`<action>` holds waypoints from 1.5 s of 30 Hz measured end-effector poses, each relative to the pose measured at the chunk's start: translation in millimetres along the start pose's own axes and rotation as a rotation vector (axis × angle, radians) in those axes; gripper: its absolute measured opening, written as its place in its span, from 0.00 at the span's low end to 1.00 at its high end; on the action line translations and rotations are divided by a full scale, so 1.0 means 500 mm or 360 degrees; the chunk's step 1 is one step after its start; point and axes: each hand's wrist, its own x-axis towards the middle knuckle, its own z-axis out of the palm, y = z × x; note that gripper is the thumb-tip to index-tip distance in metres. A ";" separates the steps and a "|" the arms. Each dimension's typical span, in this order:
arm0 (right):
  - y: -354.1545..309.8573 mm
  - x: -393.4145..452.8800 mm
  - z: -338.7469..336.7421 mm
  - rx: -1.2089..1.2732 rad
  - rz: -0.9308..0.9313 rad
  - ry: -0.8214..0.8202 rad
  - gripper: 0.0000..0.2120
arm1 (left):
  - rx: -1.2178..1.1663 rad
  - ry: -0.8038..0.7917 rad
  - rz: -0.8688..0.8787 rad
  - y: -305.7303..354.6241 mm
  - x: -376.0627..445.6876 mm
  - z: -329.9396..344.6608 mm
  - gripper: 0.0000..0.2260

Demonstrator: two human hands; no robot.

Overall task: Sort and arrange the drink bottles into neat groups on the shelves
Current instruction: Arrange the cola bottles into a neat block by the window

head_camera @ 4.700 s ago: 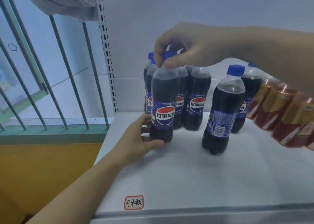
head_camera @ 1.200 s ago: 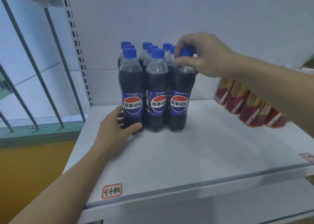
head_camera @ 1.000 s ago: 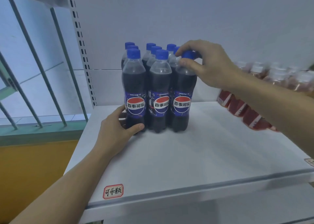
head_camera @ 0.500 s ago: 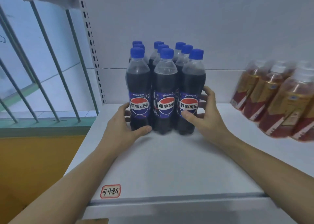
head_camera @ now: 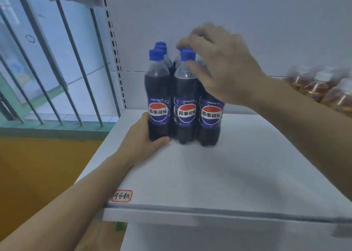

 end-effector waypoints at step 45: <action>0.120 -0.152 0.297 0.2444 0.2133 -0.0009 0.26 | -0.1810 0.0135 -0.0727 0.014 0.172 0.014 0.26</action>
